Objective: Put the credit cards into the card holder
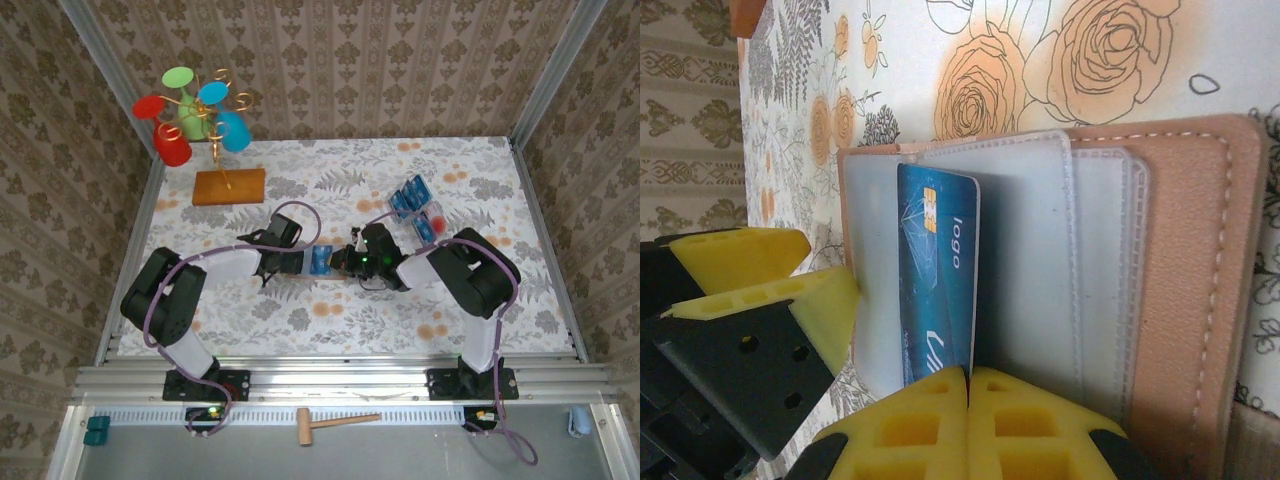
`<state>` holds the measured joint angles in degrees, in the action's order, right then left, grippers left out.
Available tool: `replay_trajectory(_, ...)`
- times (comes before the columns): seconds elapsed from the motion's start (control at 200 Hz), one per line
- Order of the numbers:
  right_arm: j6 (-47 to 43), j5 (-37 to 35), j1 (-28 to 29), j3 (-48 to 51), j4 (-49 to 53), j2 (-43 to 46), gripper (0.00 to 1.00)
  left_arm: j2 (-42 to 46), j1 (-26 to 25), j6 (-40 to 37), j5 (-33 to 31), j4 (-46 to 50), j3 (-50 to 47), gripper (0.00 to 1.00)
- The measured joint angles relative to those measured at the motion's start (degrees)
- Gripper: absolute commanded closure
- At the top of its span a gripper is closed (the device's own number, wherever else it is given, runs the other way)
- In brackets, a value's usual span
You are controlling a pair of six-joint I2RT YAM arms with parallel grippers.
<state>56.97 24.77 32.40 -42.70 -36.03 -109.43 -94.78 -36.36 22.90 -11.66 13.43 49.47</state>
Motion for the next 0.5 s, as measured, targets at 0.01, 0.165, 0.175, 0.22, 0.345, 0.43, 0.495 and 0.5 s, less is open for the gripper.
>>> replay_trajectory(0.01,0.0,0.04,0.0,-0.02,0.0,-0.04,1.0,0.0,0.0,0.0,0.0,0.0,0.0,0.25)
replay_trajectory(0.165,0.02,0.92,0.0,-0.68,-0.02,-0.7,1.0,0.0,0.0,0.0,-0.07,0.0,0.0,0.25)
replay_trajectory(0.175,0.0,0.96,0.0,-0.74,0.0,-0.72,1.0,0.0,0.0,0.0,-0.13,0.0,0.0,0.25)
replay_trajectory(0.22,0.02,1.11,0.0,-1.01,0.0,-0.98,1.0,0.0,0.0,0.0,-0.17,0.02,0.0,0.25)
replay_trajectory(0.345,0.02,1.31,0.17,-1.77,0.0,-1.57,1.0,0.0,0.0,0.0,-0.35,0.02,0.0,0.25)
replay_trajectory(0.43,0.02,1.38,0.33,-2.25,0.02,-1.9,1.0,0.0,0.0,0.0,-0.35,0.02,0.0,0.25)
replay_trajectory(0.495,0.02,1.38,0.48,-2.47,0.02,-2.08,1.0,0.0,0.0,0.0,-0.37,0.02,0.0,0.25)
replay_trajectory(0.5,0.02,1.38,0.48,-2.47,0.02,-2.08,1.0,0.0,0.0,0.0,-0.37,0.04,0.0,0.25)
